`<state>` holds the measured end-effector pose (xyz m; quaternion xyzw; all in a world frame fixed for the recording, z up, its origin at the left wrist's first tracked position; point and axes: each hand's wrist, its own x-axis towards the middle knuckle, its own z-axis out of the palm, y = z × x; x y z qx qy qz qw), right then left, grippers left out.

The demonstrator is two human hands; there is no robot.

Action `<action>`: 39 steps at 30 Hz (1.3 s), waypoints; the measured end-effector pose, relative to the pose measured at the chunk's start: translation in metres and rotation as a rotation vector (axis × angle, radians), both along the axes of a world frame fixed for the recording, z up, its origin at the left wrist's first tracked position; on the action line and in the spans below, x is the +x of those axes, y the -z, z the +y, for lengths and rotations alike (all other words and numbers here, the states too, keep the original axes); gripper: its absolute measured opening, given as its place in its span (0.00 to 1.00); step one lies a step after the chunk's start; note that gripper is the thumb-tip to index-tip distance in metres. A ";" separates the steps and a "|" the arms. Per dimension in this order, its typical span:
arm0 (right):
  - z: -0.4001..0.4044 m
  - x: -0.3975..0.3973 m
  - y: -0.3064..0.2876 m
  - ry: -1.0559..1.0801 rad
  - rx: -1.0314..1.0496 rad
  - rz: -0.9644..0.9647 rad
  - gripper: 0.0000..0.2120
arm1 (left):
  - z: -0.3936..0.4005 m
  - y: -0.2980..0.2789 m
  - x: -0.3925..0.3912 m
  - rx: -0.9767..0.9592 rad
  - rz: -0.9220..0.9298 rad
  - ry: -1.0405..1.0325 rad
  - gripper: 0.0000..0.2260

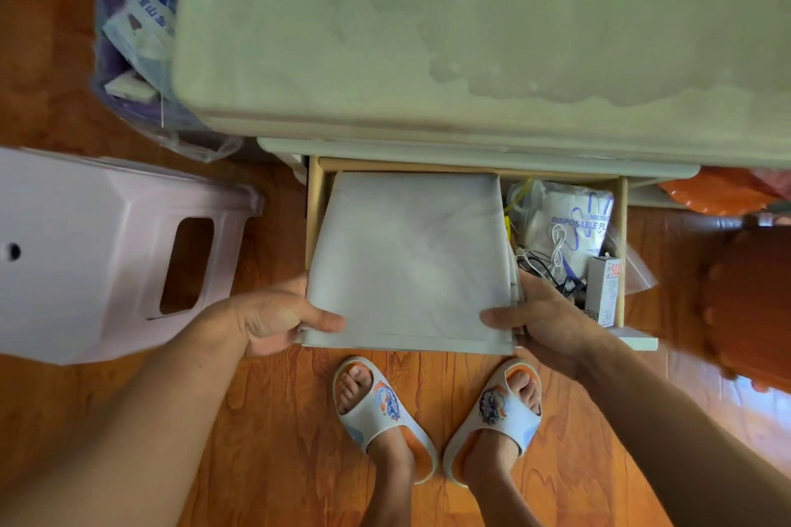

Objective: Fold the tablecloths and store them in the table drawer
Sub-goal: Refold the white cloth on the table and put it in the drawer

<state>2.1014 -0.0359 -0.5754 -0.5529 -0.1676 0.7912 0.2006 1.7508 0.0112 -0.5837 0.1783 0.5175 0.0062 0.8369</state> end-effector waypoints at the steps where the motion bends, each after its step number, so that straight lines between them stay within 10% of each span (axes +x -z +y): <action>1: 0.000 -0.001 0.000 0.006 -0.010 -0.021 0.27 | 0.001 0.000 0.001 0.002 0.024 0.005 0.43; 5: -0.002 -0.011 0.001 0.116 -0.085 -0.089 0.25 | 0.001 -0.004 0.007 0.009 0.072 0.034 0.31; 10: -0.006 -0.023 -0.013 0.223 -0.085 -0.121 0.21 | -0.005 -0.007 0.005 0.058 0.110 0.051 0.47; 24: 0.008 -0.016 0.014 0.075 -0.072 -0.318 0.15 | -0.012 -0.004 0.019 0.344 0.469 0.190 0.38; 28: 0.006 -0.006 0.003 0.038 -0.072 -0.213 0.17 | -0.018 -0.026 0.028 0.274 0.376 -0.079 0.23; 30: 0.004 -0.001 -0.005 0.027 -0.062 -0.137 0.19 | -0.027 -0.032 0.026 0.214 0.322 -0.172 0.35; 35: 0.000 -0.006 -0.002 0.014 -0.003 -0.278 0.19 | -0.034 -0.024 0.032 0.302 0.492 0.020 0.14; 39: 0.004 -0.008 0.012 0.019 -0.012 -0.313 0.17 | -0.020 -0.012 0.037 0.482 0.745 0.208 0.23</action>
